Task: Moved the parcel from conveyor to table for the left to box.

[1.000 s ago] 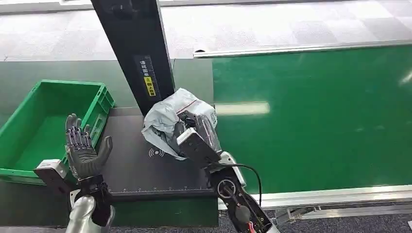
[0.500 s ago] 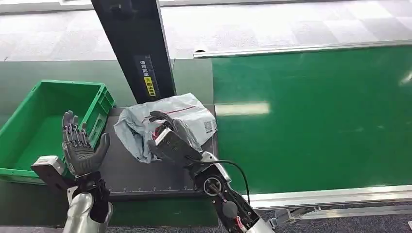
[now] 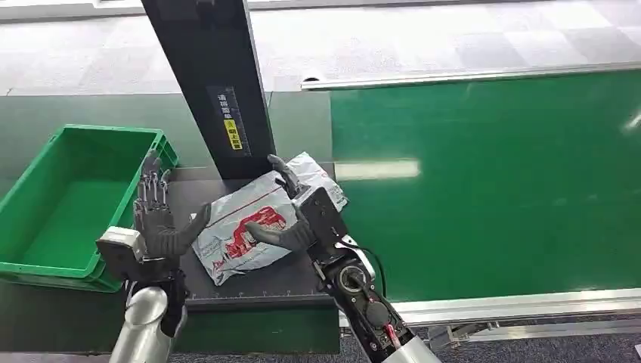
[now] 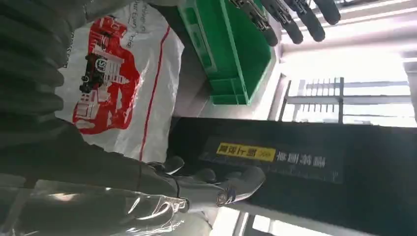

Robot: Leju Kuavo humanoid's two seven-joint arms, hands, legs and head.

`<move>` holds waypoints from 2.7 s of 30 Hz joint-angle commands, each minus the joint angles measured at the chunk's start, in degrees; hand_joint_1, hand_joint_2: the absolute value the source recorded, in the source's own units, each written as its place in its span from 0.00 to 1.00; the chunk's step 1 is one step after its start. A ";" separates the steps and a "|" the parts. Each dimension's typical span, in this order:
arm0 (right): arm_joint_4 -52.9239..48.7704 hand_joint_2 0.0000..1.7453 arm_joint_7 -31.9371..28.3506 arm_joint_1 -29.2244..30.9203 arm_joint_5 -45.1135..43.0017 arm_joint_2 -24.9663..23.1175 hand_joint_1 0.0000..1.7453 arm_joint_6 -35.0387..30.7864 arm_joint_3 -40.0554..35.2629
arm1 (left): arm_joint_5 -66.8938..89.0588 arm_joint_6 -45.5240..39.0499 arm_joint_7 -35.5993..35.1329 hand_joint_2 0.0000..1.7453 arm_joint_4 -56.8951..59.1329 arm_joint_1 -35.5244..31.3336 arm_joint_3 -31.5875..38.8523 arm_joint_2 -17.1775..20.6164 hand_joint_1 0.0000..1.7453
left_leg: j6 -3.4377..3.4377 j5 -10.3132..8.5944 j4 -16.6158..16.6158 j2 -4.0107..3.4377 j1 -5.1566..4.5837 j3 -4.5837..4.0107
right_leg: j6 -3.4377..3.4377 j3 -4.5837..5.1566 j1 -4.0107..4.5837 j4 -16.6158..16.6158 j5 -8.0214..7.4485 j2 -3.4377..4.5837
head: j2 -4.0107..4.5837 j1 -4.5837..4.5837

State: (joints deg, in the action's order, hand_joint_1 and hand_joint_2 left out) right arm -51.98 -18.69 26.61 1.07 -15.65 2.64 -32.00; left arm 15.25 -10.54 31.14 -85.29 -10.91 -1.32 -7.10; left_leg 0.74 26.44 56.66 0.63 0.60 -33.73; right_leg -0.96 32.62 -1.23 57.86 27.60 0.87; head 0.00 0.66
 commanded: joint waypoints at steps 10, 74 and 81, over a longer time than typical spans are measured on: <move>-26.97 1.00 -1.99 -15.96 -0.01 8.86 0.00 -8.10 16.02 | 32.10 -11.90 -10.21 1.00 22.32 -8.68 -24.41 0.68 0.00 | -0.06 -0.06 -0.06 0.33 -0.05 -0.01 | 0.08 -0.14 -0.04 -0.14 0.00 -0.43 | 0.00 0.02; -33.72 1.00 -9.95 -24.40 2.79 9.59 0.00 -12.51 21.89 | 37.75 -26.47 -14.85 1.00 8.66 -14.24 -15.96 3.89 1.00 | -0.06 0.02 0.03 -0.15 -0.01 0.05 | 0.09 -0.11 0.03 -0.04 -0.09 0.03 | 0.00 -0.02; -36.13 1.00 -11.16 -27.92 2.98 9.46 0.00 -13.99 23.08 | 31.80 -29.46 8.86 1.00 -21.77 -3.96 5.10 -8.92 1.00 | -0.08 0.05 0.09 -0.20 0.00 -0.11 | 0.05 0.06 0.03 -0.01 -0.09 0.11 | 0.00 0.04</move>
State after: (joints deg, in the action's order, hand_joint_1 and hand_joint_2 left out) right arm -86.31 -28.94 1.47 3.93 -6.25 -10.05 -10.97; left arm 49.14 -39.43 26.87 -75.47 -24.34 -15.53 -5.84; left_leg 0.69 26.43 56.66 0.59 0.55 -33.71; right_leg -0.96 32.57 -1.26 57.84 27.53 0.90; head 0.00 0.70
